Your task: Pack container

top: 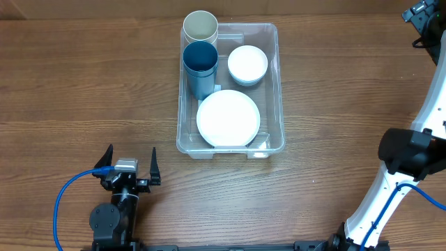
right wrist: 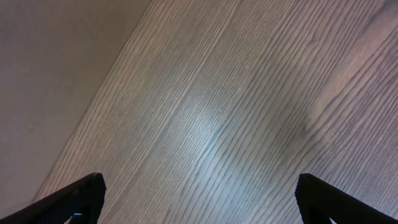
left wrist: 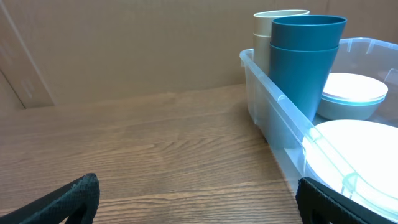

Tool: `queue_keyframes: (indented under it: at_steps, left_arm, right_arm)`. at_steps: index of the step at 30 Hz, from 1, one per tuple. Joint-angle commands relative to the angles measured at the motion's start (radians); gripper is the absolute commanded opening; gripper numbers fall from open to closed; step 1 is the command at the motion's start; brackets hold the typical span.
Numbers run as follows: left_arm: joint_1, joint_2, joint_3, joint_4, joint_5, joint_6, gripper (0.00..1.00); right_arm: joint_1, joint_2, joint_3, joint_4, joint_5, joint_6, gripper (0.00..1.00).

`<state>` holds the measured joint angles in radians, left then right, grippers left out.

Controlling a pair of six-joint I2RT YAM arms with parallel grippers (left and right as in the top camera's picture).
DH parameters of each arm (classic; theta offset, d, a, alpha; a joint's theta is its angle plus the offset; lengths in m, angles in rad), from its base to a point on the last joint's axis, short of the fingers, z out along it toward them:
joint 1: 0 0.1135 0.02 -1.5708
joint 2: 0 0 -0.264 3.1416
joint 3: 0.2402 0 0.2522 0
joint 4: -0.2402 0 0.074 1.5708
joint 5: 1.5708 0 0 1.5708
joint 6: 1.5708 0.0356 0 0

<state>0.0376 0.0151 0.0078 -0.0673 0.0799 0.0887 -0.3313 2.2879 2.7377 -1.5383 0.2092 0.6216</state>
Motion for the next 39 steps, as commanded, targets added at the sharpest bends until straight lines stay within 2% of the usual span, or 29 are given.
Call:
queue_keyframes:
  at_steps: [1,9,15,17,19,22,23,26,29,31,32,36,39]
  left_arm:
    - [0.009,-0.011,-0.003,0.0,0.018,0.001,1.0]
    - [0.009,-0.011,-0.003,0.0,0.018,0.001,1.0]
    - [0.009,-0.011,-0.003,0.0,0.018,0.001,1.0]
    - [0.009,-0.011,-0.003,0.0,0.018,0.001,1.0]
    - [0.009,-0.011,-0.003,0.0,0.018,0.001,1.0]
    - [0.009,-0.011,-0.003,0.0,0.018,0.001,1.0]
    - [0.009,-0.011,-0.003,0.0,0.018,0.001,1.0]
    - [0.009,-0.011,-0.003,0.0,0.018,0.001,1.0]
    - [0.009,-0.011,-0.003,0.0,0.018,0.001,1.0]
    - [0.009,-0.011,-0.003,0.0,0.018,0.001,1.0]
    - [0.009,-0.011,-0.003,-0.001,0.018,0.001,1.0]
    - [0.009,-0.011,-0.003,0.0,0.018,0.001,1.0]
    - [0.009,-0.011,-0.003,0.0,0.018,0.001,1.0]
  right_arm:
    - [0.002,-0.031,0.024,0.003,0.007,0.004,1.0]
    - [0.039,-0.066,0.024,0.002,0.007,0.004,1.0]
    - [0.274,-0.454,0.019,0.003,0.007,0.004,1.0]
    - [0.371,-0.585,-0.058,0.005,0.011,0.002,1.0]
    - [0.421,-0.769,-0.282,0.086,0.067,0.001,1.0]
    - [0.421,-1.029,-0.714,0.354,0.019,0.008,1.0]
    - [0.421,-1.149,-0.947,0.561,0.006,0.007,1.0]
    - [0.421,-1.403,-1.5,1.09,-0.03,-0.033,1.0]
    - [0.421,-1.588,-1.887,1.434,-0.135,-0.217,1.0]
    - [0.421,-1.736,-2.113,1.556,-0.208,-0.389,1.0]
    - [0.42,-1.798,-2.188,1.573,-0.215,-0.414,1.0]
    - [0.404,-2.109,-2.481,1.571,-0.213,-0.414,1.0]
    - [0.372,-2.2,-2.586,1.516,-0.251,-0.415,1.0]
